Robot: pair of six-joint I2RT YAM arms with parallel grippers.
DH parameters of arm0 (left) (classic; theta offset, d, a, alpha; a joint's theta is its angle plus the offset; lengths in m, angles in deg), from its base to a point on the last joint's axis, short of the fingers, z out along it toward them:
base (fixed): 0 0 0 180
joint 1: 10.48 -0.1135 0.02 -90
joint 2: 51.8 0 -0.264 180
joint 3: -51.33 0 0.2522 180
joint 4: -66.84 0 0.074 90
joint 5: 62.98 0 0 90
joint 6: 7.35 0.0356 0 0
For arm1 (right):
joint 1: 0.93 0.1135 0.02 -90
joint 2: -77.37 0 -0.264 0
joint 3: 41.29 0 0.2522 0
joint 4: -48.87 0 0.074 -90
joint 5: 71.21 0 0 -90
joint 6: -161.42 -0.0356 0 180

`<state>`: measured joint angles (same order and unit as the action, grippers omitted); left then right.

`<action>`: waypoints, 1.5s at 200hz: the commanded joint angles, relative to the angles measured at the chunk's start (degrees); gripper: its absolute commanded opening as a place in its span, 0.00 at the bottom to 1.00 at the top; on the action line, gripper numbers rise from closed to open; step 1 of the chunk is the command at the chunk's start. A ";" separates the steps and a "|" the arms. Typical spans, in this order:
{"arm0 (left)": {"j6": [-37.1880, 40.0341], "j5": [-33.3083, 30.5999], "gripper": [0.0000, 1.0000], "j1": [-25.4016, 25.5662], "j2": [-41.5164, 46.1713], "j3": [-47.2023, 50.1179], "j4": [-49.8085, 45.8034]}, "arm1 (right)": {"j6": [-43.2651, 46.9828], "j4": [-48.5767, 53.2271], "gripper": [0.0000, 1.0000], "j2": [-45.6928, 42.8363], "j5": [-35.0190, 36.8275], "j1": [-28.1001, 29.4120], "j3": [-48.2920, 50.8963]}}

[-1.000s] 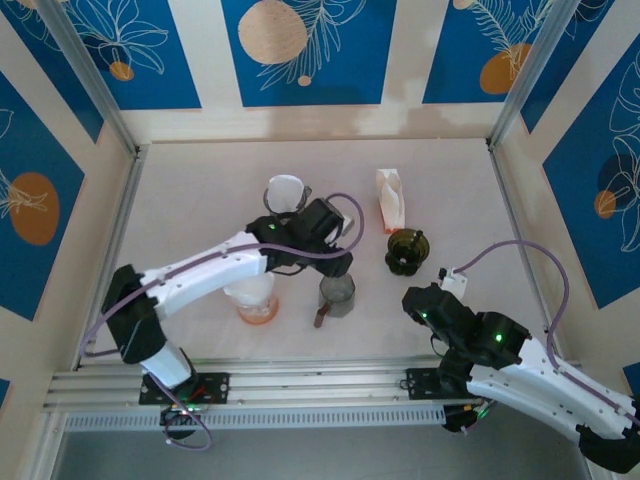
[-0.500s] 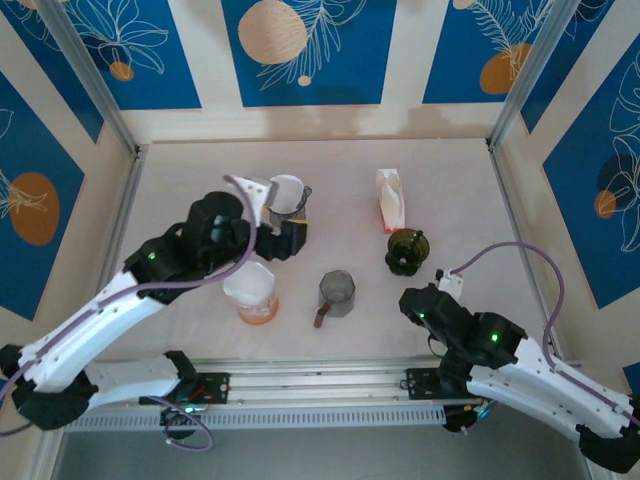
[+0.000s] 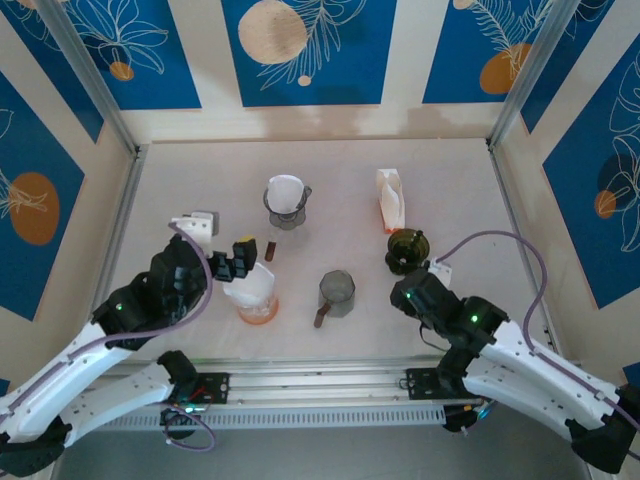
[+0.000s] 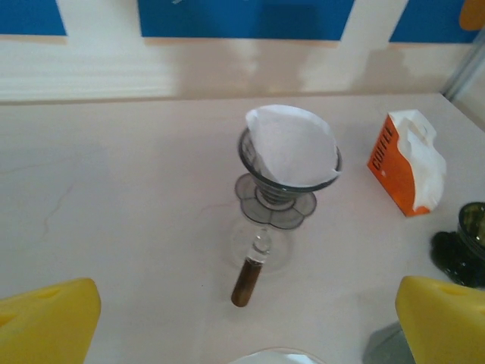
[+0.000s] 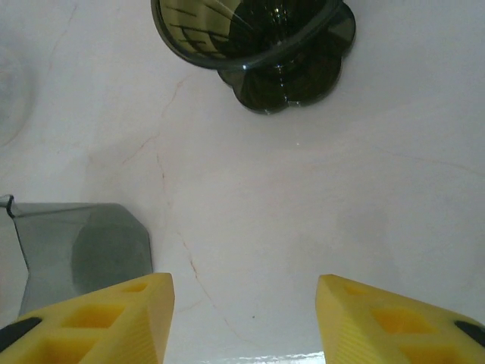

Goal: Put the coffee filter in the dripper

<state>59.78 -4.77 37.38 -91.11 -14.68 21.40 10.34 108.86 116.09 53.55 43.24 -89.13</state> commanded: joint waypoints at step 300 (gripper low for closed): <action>-4.46 -3.98 1.00 -0.48 11.76 8.46 3.37 | 17.04 -7.25 0.00 15.64 -32.63 -30.65 -12.74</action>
<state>55.93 -8.20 37.38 -79.98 -6.50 23.94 25.77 97.08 135.04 25.59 9.38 -98.90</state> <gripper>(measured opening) 0.996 0.073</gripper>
